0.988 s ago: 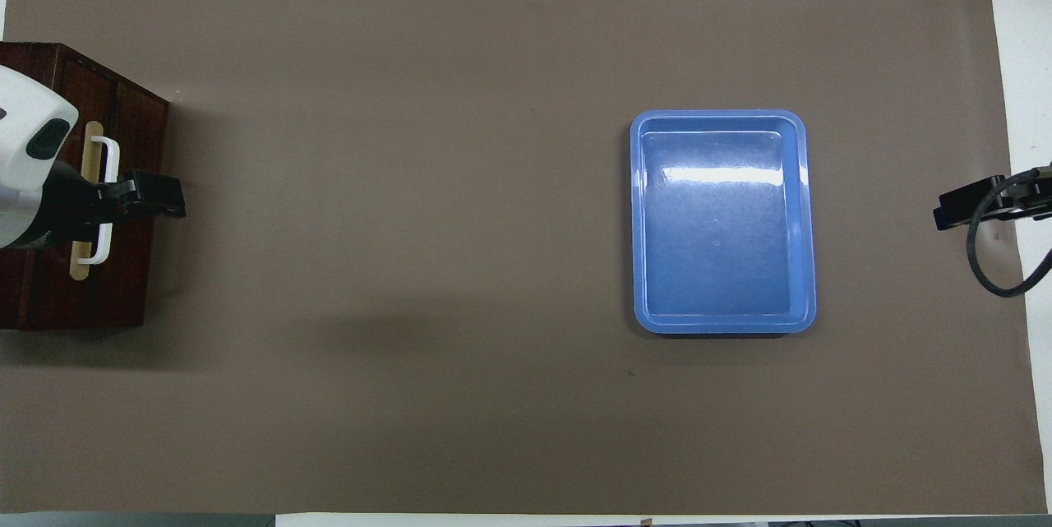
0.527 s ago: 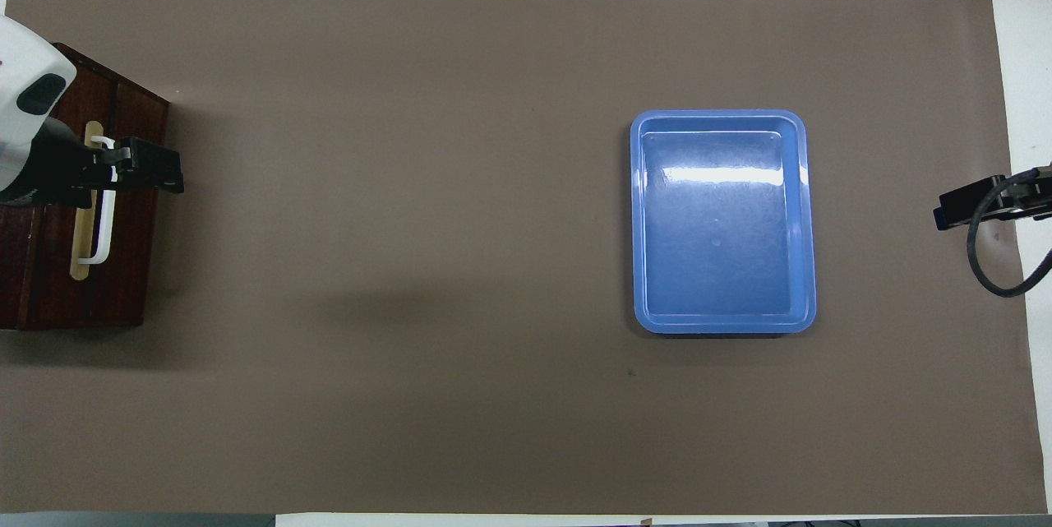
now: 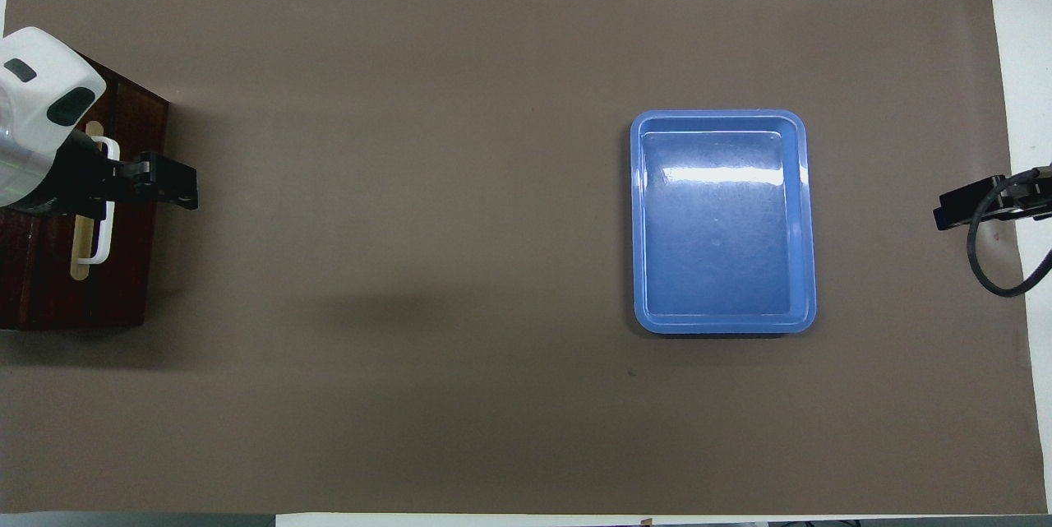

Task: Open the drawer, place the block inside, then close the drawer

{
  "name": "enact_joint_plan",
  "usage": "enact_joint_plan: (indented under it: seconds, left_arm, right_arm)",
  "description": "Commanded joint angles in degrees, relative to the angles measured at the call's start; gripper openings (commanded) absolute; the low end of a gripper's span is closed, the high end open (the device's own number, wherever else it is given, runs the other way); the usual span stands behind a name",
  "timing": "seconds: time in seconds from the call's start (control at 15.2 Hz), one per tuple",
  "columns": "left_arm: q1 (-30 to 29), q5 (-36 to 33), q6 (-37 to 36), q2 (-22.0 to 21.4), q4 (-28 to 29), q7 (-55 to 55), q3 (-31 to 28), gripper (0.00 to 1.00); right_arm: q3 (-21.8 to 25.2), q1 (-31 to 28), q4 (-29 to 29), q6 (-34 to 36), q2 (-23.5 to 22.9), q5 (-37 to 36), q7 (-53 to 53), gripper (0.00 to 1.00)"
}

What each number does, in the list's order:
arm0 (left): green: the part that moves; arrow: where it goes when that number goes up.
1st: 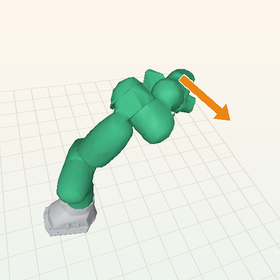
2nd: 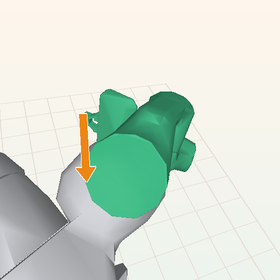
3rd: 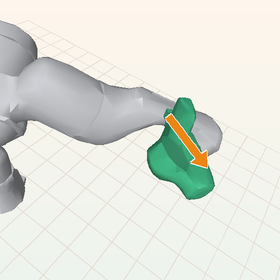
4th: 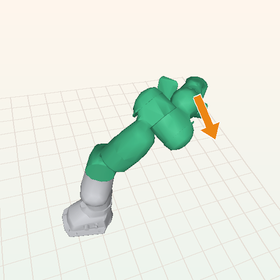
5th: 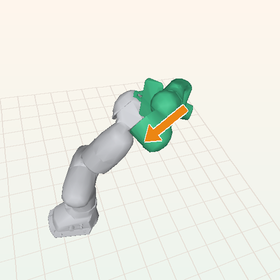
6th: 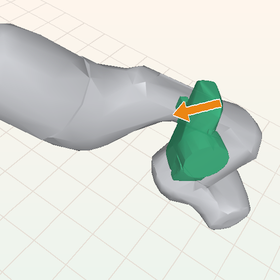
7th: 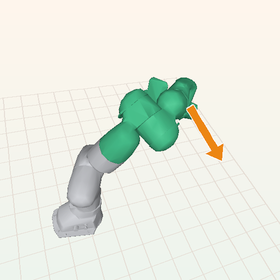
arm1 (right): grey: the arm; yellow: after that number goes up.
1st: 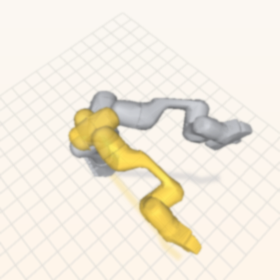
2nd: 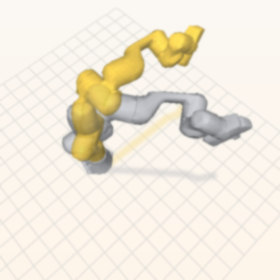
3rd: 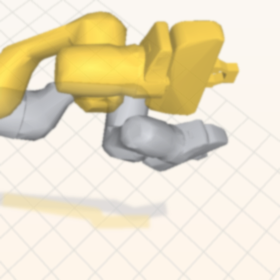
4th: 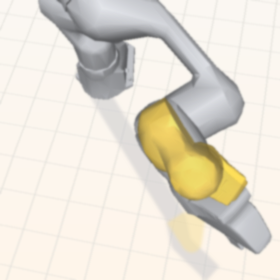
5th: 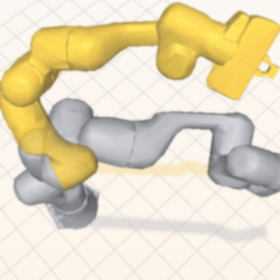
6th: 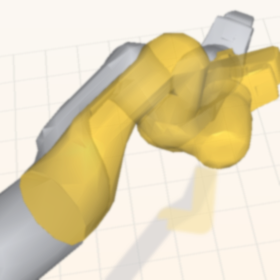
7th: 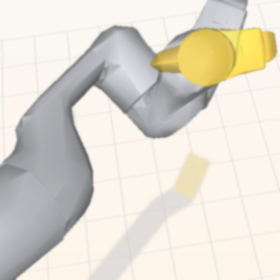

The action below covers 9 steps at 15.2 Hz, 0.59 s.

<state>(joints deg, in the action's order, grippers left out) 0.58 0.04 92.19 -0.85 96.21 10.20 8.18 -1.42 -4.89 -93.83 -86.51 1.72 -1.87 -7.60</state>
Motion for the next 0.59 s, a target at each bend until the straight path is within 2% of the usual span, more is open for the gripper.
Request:
enact_joint_plan:
  seconds: [0.0,0.26,0.53]
  left_arm:
    - [0.83,0.84,-1.14,0.23,-0.84,-1.58,-0.62,1.00]
    - [0.65,0.92,-1.14,0.23,-0.84,-8.50,-0.62,1.00]
    - [0.74,0.92,-0.88,0.23,-0.84,-9.41,-0.62,1.00]
  right_arm:
    - [-0.52,-0.56,-0.65,0.73,0.91,-0.94,0.83,1.00]
    - [-0.52,-0.56,-0.65,0.73,1.00,-0.94,0.83,1.00]
    - [-0.52,-0.56,-0.65,0.73,0.91,-0.94,0.83,1.00]
